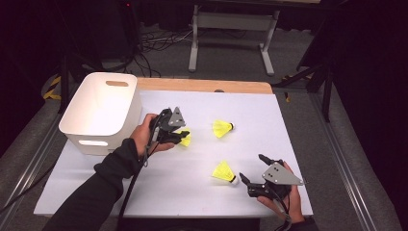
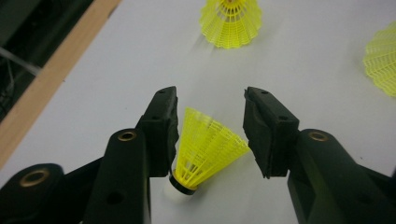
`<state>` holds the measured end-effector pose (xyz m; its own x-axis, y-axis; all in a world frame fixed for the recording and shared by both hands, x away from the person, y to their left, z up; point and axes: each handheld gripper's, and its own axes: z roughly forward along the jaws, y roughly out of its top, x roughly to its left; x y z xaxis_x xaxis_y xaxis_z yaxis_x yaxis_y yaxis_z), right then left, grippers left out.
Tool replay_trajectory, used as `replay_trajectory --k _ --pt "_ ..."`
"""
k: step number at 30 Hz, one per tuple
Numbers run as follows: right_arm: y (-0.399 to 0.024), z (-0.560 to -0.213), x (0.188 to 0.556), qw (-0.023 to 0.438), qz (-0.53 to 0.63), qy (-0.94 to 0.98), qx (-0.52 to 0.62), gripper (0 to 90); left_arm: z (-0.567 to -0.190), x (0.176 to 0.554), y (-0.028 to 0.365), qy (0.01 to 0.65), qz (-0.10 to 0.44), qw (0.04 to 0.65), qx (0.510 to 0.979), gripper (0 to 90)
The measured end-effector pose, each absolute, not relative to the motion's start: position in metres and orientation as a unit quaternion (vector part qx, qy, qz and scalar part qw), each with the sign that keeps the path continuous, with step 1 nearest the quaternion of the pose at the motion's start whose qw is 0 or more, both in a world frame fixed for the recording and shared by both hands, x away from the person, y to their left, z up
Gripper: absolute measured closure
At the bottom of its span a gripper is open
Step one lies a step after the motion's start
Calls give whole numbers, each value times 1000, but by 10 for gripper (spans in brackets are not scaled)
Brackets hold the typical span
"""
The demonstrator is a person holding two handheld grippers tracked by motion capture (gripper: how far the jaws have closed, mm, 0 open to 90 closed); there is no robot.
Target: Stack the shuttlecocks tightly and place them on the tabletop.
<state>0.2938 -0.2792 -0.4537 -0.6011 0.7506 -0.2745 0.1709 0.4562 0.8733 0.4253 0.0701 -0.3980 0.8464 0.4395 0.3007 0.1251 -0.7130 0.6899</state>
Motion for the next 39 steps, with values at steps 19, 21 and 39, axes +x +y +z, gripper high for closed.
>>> replay_trajectory --k 19,21,39 --pt "-279 -452 297 330 429 781 313 147 -422 359 136 125 303 456 828 262" --pt "-279 -450 297 322 432 782 314 143 -427 353 145 126 298 470 821 229" --pt "-237 -443 313 224 398 846 277 104 -473 316 214 183 266 519 791 120"
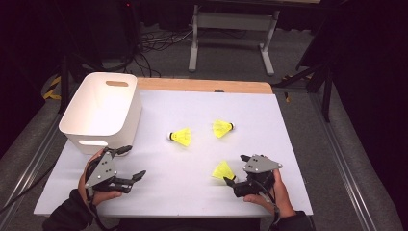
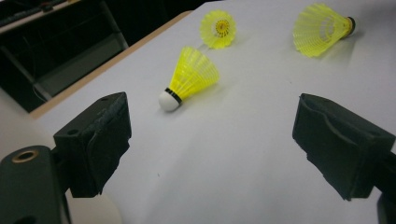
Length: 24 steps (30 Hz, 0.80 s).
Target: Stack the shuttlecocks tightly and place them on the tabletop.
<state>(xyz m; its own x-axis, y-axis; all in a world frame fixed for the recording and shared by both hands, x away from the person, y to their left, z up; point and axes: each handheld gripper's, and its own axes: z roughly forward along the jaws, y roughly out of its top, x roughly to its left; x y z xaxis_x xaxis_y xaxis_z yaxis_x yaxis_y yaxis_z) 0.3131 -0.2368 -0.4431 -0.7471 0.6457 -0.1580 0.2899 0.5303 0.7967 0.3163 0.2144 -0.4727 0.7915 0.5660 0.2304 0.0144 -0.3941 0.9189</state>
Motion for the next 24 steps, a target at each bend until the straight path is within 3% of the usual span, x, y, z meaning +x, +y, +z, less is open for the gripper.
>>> replay_trajectory --k 9,16,24 --pt "-207 -451 334 186 347 879 269 98 -484 306 249 222 258 525 780 96" --pt "-199 -460 346 161 320 891 278 102 -487 307 248 223 257 519 784 93" --pt "-197 -468 359 139 302 897 292 174 -488 309 247 223 253 513 790 93"
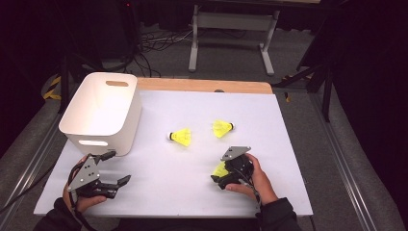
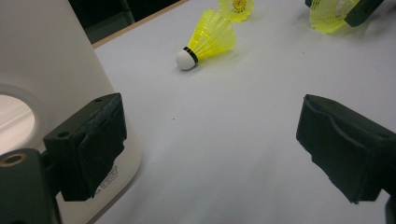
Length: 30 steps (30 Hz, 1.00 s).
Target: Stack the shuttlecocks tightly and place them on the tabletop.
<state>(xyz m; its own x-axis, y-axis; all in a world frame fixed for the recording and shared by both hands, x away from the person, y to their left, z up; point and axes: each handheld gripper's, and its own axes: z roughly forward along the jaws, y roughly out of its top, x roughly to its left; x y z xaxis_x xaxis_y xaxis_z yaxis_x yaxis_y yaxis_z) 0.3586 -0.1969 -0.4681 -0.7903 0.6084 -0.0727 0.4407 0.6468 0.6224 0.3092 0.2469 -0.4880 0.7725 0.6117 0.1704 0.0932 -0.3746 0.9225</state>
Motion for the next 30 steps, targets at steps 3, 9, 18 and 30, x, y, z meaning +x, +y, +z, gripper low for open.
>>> replay_trajectory --k 3,9,18,30 --pt "-198 -468 359 134 303 897 292 263 -488 309 247 224 252 513 789 94" --pt "-196 -461 358 140 321 893 284 375 -488 310 247 224 251 514 789 94" --pt "-183 -435 359 172 408 856 265 428 -488 310 247 226 250 514 789 94" --pt "-199 -443 350 182 418 854 250 393 -489 310 246 223 248 511 792 94"
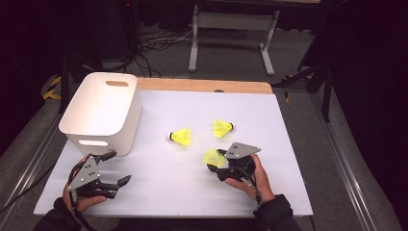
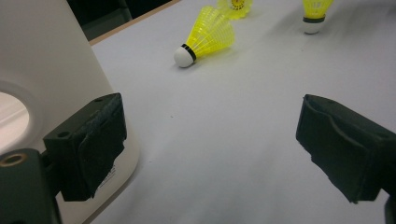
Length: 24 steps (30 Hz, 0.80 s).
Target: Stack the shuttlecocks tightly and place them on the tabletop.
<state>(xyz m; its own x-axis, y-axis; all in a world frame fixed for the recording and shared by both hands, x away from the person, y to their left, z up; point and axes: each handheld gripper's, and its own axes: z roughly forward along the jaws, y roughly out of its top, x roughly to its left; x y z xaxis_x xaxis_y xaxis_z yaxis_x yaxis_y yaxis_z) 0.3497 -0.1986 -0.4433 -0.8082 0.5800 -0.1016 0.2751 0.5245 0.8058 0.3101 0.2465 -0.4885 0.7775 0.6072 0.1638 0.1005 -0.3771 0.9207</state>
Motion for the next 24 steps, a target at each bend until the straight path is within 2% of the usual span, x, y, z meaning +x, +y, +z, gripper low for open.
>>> replay_trajectory --k 8,13,24 --pt "-234 -456 343 181 404 855 270 333 -489 311 246 223 246 509 794 93" --pt "-249 -466 341 177 389 859 282 327 -489 310 245 222 246 506 796 93" --pt "-259 -477 336 179 367 867 286 318 -490 311 245 220 245 504 798 93"
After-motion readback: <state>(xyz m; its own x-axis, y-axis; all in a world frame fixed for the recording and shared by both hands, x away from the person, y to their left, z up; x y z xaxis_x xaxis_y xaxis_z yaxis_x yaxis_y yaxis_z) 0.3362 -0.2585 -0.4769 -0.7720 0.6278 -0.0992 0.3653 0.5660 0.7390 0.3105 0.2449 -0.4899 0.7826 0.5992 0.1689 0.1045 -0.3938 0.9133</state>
